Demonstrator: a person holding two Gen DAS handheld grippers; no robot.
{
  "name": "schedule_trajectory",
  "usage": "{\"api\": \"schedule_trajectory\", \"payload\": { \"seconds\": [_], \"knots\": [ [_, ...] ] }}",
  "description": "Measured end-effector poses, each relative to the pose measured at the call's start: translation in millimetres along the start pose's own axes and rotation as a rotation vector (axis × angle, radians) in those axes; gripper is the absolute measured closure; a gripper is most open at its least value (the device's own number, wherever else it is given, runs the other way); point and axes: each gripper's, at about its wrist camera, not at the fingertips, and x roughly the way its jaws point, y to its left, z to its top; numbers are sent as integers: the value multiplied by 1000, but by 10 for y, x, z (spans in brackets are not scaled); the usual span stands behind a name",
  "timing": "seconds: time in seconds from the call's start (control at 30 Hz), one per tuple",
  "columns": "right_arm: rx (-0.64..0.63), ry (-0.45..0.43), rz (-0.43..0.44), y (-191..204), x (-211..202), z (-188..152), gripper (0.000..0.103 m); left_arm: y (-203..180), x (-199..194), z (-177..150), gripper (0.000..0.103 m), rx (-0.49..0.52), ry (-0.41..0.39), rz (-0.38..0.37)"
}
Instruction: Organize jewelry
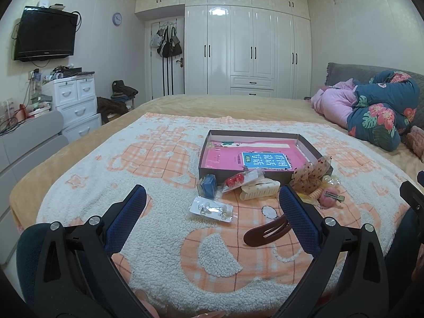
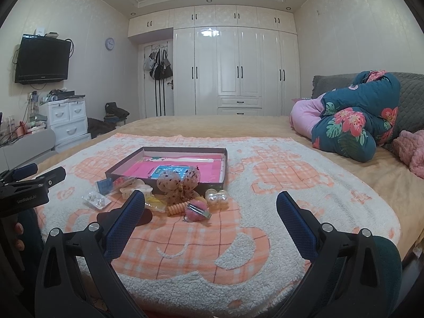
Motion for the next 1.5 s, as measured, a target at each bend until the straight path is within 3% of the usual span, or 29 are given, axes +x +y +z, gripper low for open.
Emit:
{"api": "schedule_trajectory", "payload": {
  "seconds": [0.27,0.47,0.83,1.07,1.37,1.5],
  "knots": [
    [-38,45,59,123,146,-12,6,106,102,-2,11,-25,27,27],
    [-79,105,113,281,334,8,6,340,227,44,11,-83,60,88],
    [-46,271,102,240,1015,127,6,594,691,-5,11,-120,231,166],
    [-53,316,100,198,1419,163,6,447,974,-60,11,-68,308,121],
    [-38,399,108,83,1696,2,7,223,1424,-50,11,-13,389,3],
    [-37,439,108,74,1799,-80,15,175,1514,-134,11,-7,438,-57]
  ]
}}
